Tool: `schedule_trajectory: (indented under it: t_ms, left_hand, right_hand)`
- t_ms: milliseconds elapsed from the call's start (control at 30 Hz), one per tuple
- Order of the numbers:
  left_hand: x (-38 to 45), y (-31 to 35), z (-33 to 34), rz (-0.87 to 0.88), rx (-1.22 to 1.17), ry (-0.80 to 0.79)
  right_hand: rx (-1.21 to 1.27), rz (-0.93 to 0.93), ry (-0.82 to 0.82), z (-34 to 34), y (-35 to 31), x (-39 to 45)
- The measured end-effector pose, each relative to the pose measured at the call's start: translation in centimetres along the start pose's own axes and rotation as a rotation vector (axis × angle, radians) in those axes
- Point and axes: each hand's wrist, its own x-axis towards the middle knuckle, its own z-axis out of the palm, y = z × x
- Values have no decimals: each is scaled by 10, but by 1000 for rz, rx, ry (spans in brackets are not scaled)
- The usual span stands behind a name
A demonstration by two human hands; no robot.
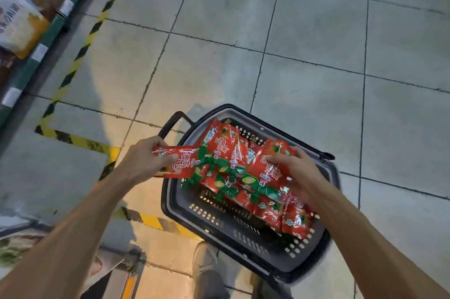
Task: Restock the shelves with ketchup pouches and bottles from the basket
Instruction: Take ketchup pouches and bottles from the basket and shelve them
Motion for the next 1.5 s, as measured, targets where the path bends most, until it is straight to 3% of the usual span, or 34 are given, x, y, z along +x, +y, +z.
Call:
schedule_trajectory:
  t_ms: [200,367,467,633,833,1133,1500]
  left_hand:
    - [-137,16,-31,-372,-984,7]
    - [-254,48,-58,-444,-1414,-46]
    - [-315,68,-87,-398,-1497,-16]
    - [-403,86,-124,-279,-1501,171]
    - [-492,104,-111,-182,-1480,500]
    - [-624,118,-27,-272,-1612,1037]
    - [-790,45,78,-412,-1735,1551]
  right_hand:
    - [43,-1,5,2,-20,-125]
    - [195,11,-96,21,-49,-240]
    - [316,44,-189,32,-63,-305]
    - [348,89,-414,55,-79,-390]
    - [4,-19,-693,69,-81,-438]
    - [-536,-183,-1025,71,-50,-492]
    - [-1000,-232,-1326,98,110,-609]
